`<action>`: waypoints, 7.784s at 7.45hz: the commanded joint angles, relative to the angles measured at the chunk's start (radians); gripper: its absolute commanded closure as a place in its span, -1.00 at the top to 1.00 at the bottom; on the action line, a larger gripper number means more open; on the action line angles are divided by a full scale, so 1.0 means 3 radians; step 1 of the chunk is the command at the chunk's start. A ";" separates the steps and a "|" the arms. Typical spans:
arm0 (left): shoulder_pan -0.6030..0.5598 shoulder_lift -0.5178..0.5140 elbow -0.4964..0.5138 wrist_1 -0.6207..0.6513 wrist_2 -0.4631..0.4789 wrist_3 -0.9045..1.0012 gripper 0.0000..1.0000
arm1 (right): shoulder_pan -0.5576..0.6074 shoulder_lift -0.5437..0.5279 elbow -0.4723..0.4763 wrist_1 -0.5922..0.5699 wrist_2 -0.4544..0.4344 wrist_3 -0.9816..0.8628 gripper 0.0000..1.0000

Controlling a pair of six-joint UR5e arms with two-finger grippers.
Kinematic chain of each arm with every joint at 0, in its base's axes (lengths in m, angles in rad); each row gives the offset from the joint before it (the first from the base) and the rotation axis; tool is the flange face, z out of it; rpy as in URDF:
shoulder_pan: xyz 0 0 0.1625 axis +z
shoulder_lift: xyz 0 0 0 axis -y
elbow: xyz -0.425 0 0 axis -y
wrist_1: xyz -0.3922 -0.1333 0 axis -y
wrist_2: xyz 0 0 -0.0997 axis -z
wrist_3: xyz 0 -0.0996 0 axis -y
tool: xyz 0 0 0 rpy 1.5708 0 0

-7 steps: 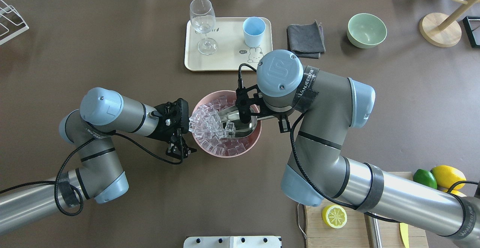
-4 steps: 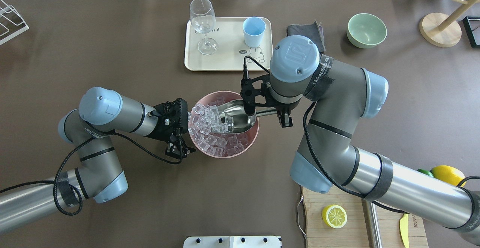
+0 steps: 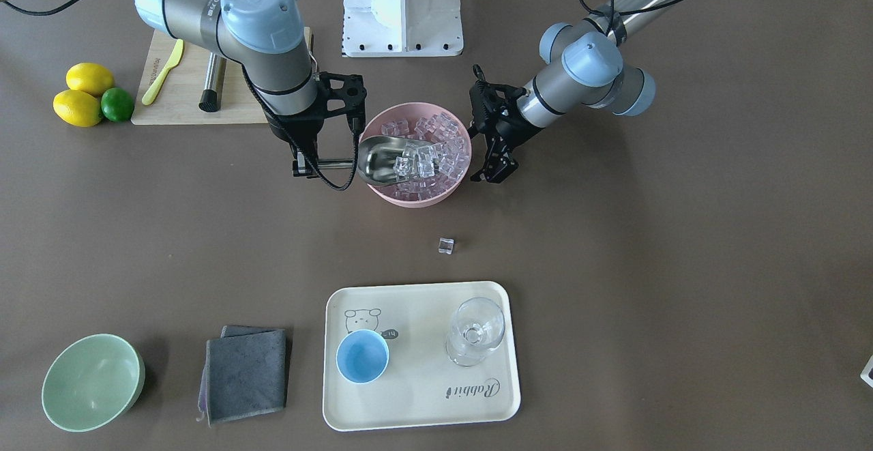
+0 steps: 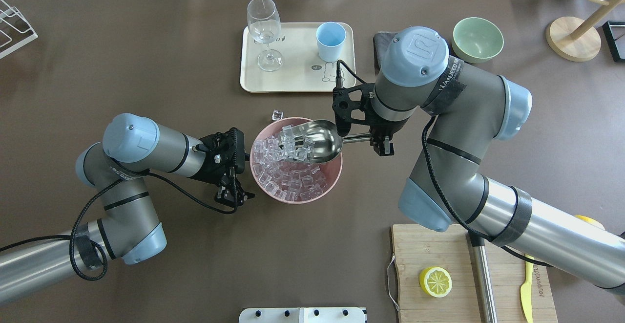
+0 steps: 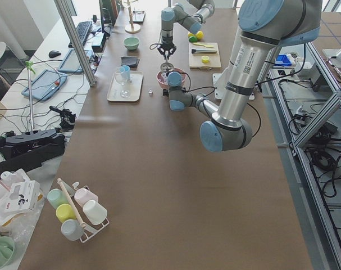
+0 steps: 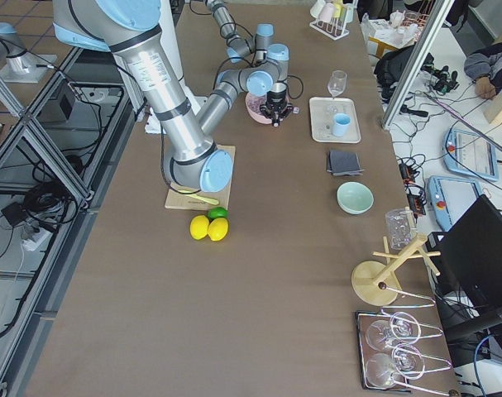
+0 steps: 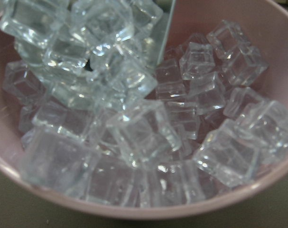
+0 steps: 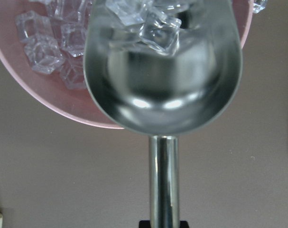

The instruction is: Put ice in cup with scoop

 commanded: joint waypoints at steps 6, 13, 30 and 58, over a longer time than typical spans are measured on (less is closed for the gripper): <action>-0.0020 0.0010 -0.0036 0.0000 -0.0015 0.0020 0.98 | 0.0263 -0.0095 0.0007 0.0127 0.0613 0.0086 -1.00; -0.0322 0.0102 -0.0046 0.0031 -0.0603 0.0031 0.98 | 0.0795 -0.0115 -0.0196 0.0051 0.0751 0.1028 -1.00; -0.2021 0.0990 -0.0798 0.2080 -0.1109 -0.1329 0.98 | 0.0908 0.1127 -0.1445 -0.1222 0.0006 0.0731 -1.00; -0.3354 0.1442 -0.0327 0.2858 -0.0895 -0.0808 0.98 | 0.1751 -0.2426 0.0407 0.0751 0.1184 0.3801 -1.00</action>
